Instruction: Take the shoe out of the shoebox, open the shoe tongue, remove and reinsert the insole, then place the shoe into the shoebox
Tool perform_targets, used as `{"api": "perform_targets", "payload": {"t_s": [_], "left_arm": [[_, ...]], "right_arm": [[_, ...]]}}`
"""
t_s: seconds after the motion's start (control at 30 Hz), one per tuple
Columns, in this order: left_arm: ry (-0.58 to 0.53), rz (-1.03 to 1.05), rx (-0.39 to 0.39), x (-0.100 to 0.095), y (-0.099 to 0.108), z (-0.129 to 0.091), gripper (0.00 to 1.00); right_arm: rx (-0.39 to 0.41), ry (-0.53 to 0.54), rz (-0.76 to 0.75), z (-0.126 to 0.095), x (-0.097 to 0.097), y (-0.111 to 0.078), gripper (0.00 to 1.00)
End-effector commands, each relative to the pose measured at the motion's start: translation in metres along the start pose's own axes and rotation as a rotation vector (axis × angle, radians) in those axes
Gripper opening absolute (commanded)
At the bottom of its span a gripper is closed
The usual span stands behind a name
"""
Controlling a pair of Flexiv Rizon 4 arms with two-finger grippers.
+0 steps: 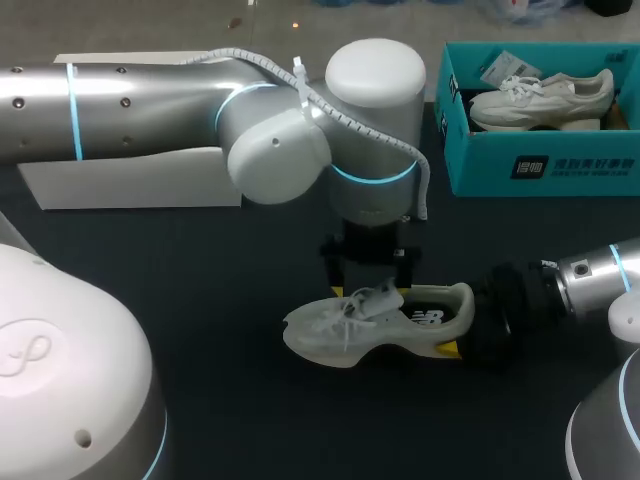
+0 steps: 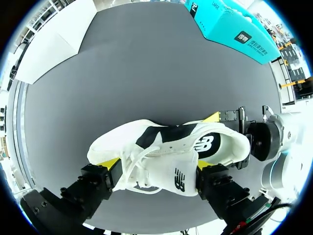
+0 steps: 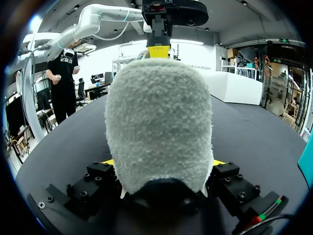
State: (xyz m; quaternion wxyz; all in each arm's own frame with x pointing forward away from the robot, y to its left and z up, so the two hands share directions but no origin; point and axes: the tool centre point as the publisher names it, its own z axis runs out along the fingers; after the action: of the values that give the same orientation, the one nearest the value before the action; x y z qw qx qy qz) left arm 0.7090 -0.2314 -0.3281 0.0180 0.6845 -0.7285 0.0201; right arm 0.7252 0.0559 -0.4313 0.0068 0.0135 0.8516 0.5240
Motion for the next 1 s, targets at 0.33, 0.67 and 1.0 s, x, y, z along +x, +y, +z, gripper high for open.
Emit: {"api": "perform_targets", "payload": {"t_s": [0.33, 0.67, 1.0], "left_arm": [[0.297, 0.0, -0.088, -0.016, 0.009, -0.005, 0.0], [0.431, 0.127, -0.05, -0.033, 0.014, -0.032, 0.0], [0.437, 0.06, -0.054, -0.067, 0.02, -0.017, 0.0]], "right_arm": [[0.003, -0.003, 0.0, 0.0, 0.002, -0.004, 0.0], [0.003, -0.003, 0.0, 0.0, 0.002, -0.004, 0.0], [0.003, -0.003, 0.0, 0.0, 0.002, -0.004, 0.0]]}}
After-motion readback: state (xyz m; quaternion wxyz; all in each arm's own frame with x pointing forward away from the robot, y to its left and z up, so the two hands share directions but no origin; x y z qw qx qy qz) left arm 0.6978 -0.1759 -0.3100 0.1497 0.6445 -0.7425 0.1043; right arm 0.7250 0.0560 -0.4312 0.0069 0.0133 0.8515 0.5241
